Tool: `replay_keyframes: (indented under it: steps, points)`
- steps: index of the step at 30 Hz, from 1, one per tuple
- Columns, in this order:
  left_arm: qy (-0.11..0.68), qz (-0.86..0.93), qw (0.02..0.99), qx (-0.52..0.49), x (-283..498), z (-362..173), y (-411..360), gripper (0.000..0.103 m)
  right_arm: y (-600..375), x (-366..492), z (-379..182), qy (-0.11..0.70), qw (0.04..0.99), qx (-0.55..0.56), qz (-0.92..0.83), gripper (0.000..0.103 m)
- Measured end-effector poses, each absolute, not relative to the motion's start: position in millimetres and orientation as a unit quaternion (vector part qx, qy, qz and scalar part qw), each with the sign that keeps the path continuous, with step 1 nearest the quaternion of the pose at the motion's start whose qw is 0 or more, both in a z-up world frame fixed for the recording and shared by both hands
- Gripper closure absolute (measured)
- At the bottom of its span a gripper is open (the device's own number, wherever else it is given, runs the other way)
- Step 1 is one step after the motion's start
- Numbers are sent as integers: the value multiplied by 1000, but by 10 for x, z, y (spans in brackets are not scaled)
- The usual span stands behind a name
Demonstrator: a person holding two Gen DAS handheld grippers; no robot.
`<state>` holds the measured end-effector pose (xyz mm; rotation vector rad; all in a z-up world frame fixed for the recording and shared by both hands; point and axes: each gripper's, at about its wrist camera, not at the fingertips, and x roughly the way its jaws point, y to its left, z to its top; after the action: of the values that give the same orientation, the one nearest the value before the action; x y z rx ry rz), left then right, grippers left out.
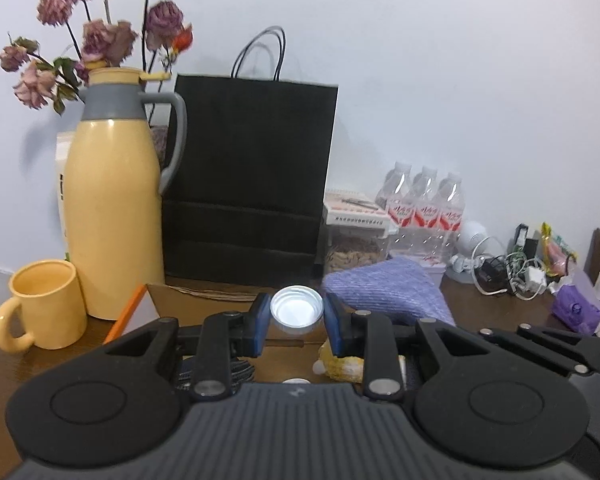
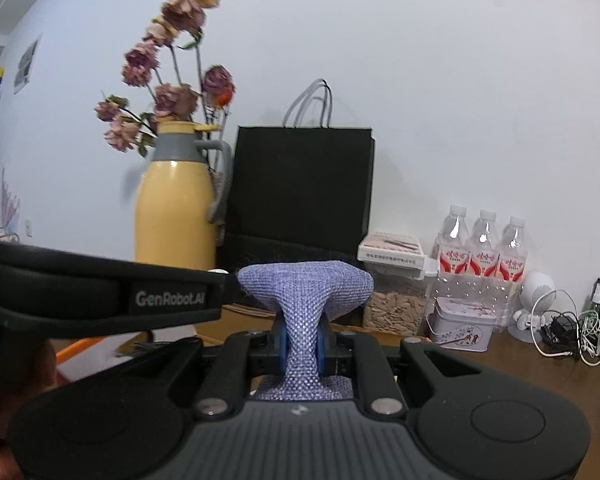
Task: Organize objects
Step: 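Carry the pouch and white cap into the cardboard box and release both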
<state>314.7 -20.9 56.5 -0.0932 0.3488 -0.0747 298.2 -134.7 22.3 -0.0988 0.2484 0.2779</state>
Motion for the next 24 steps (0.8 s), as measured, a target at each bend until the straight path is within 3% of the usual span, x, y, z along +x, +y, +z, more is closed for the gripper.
replay_keyframes:
  steps: [13,16,18,19,20,21,24]
  points:
    - [197,-11,980,-25,3389,298,-158,71,-1460,3274,-71,180,974,-45,128,87]
    - [194,-1,981,-28,3377,314,-121,43,-1468,3269,-75,184,974,-47,126,74]
    - [189,9,982,-27,3365,331,-102,14,-1479,3270,-82,188,973,-43,126,43]
    - [187,13,982,-28,3362,339,-90,8,-1481,3273,-85,188,973,-42,123,34]
    - [184,16,982,-31,3358,344,-74,0,-1484,3278,-83,188,974,-40,121,16]
    - [182,19,982,-34,3363,352,-66,0,-1491,3280,-82,188,974,-37,119,4]
    - [185,22,982,-39,3368,369,-51,0,-1510,3312,-74,200,972,-27,117,0]
